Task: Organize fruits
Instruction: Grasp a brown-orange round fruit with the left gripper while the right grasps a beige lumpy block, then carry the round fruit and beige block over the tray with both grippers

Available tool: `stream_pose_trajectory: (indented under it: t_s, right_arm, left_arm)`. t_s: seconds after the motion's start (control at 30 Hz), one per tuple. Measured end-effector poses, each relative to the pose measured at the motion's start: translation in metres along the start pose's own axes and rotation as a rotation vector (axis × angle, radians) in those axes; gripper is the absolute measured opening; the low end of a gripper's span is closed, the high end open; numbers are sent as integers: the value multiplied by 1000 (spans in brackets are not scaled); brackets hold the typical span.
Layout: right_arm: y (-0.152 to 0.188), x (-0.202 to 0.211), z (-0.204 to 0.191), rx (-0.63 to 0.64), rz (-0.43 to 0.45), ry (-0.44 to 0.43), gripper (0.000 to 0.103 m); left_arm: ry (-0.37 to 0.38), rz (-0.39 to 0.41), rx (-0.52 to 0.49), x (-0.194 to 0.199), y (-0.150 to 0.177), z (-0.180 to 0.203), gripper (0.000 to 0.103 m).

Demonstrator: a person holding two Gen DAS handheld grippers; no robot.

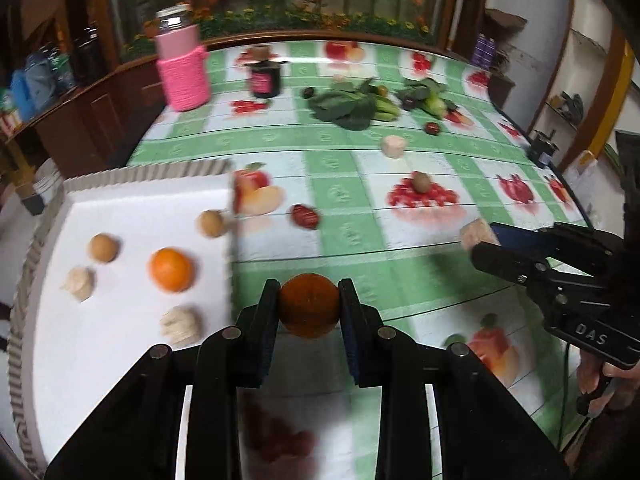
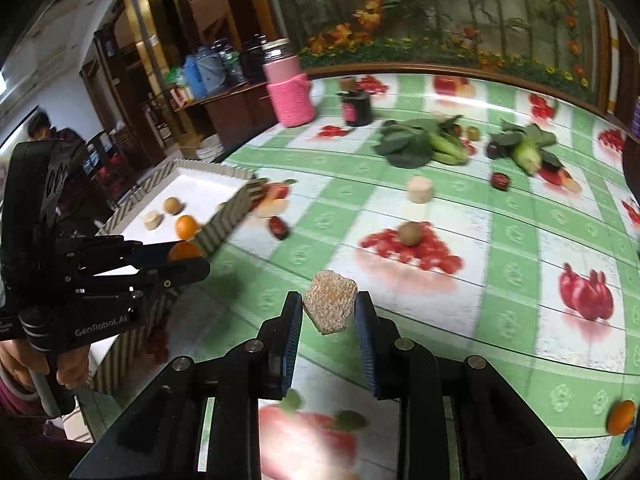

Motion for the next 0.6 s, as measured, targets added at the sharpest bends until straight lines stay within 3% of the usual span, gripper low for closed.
stream_pose_trajectory:
  t_s: [0.27, 0.6]
  right_arm:
    - [-2, -11, -36, 46, -16, -28, 27]
    - [-4, -19, -59, 86, -34, -46, 27]
  left_arm:
    - [-77, 39, 49, 13, 10, -30, 26]
    - [-104, 50, 79, 17, 15, -47, 26]
Point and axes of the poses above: each gripper's, at about its wrist camera, not at the fingertips, and x roughly against the way its jaws point, z to its right, y to its underside, the point moved 4 cm from there along -x, roughly the way its jaws point, and after that the axes turned 2 degrees about y, right-handed, at the moved point
